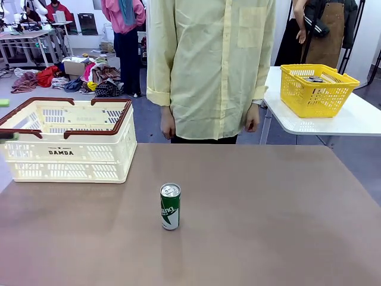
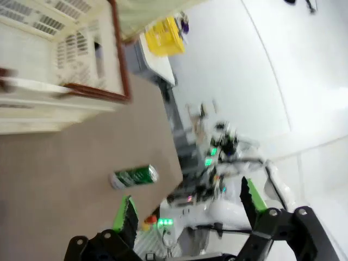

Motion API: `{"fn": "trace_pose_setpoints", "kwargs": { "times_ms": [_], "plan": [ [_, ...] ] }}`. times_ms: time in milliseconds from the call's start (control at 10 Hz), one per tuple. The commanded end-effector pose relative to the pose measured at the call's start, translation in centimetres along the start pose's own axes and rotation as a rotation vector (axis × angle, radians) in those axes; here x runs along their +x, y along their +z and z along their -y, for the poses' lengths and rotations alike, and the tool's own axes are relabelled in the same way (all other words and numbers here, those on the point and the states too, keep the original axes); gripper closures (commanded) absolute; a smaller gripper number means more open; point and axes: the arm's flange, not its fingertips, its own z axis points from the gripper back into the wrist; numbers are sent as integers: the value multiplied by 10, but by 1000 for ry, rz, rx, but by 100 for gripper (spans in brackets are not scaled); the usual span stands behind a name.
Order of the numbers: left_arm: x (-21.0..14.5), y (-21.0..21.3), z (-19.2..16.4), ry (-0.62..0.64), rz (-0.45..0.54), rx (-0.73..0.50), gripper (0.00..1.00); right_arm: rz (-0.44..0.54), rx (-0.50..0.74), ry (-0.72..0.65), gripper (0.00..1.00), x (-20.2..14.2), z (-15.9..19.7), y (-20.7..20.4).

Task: Place the drinks into the Shopping basket.
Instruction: Pick up one drink and place it into the Shopping basket.

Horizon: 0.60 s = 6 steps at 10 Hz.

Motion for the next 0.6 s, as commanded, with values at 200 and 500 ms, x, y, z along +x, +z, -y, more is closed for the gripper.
{"fn": "trace_pose_setpoints", "kwargs": {
  "times_ms": [200, 500],
  "plan": [
    [-53, -214, 125, 2, -508, 452, 0, 10, 19, 17, 0, 4, -3, -1],
    [-87, -315, 127, -67, -618, 624, 0, 10, 19, 17, 0, 4, -3, -1]
  ]
}}
